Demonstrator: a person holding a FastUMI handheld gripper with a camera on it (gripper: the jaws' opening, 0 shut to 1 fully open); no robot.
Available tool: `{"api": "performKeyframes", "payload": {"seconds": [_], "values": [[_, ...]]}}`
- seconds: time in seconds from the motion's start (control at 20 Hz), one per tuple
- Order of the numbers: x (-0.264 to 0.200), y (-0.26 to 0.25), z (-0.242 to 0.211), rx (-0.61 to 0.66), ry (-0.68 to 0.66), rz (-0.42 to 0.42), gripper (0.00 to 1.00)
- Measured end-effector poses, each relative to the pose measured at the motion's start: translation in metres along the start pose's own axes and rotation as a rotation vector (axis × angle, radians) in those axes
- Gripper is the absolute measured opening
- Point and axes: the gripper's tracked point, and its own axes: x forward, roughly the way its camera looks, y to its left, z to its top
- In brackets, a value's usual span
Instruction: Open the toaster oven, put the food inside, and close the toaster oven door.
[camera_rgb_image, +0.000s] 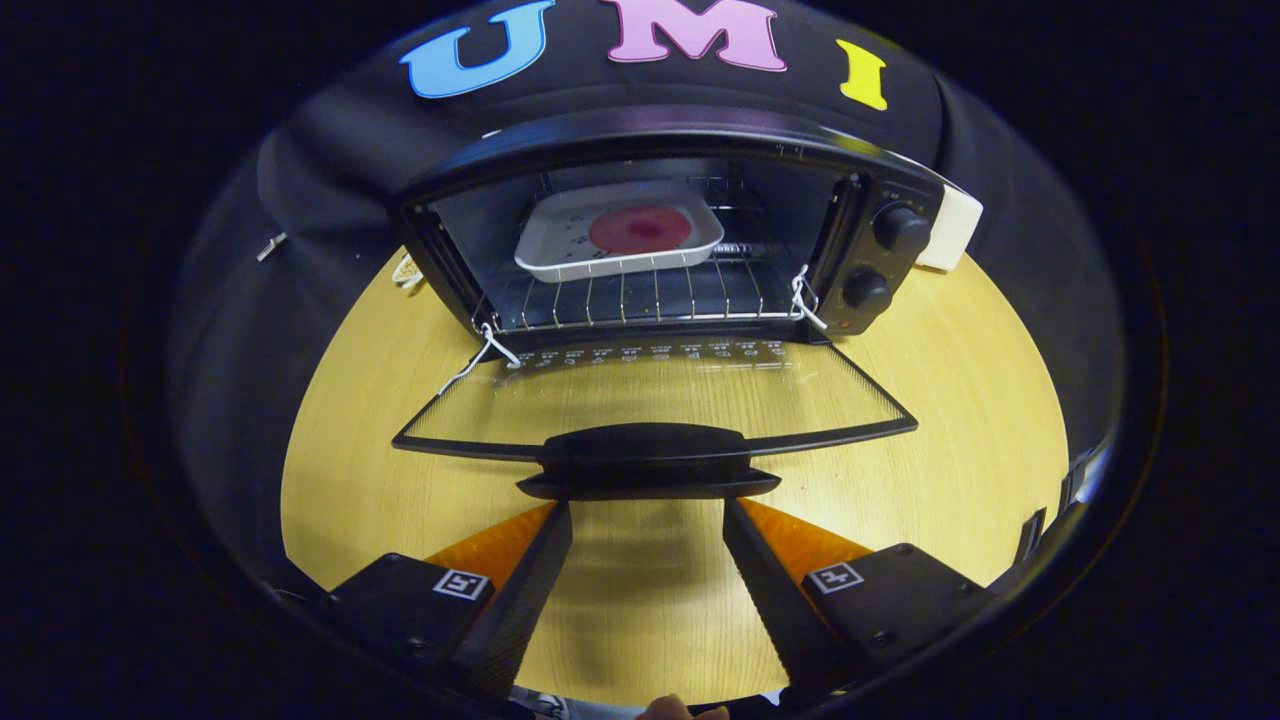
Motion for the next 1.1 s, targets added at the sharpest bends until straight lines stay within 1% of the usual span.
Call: {"api": "performKeyframes", "payload": {"seconds": [0.2,0.4,0.55,0.7,1.1], "values": [[-0.013,-0.001,0.022,-0.016,-0.089,0.004,0.99],[-0.021,0.002,0.054,0.013,-0.165,0.009,0.99],[-0.045,0.001,0.083,0.023,-0.231,0.014,0.99],[-0.059,-0.004,0.117,0.007,-0.328,0.015,0.99],[-0.114,-0.032,0.147,-0.002,-0.463,0.024,0.99]]}}
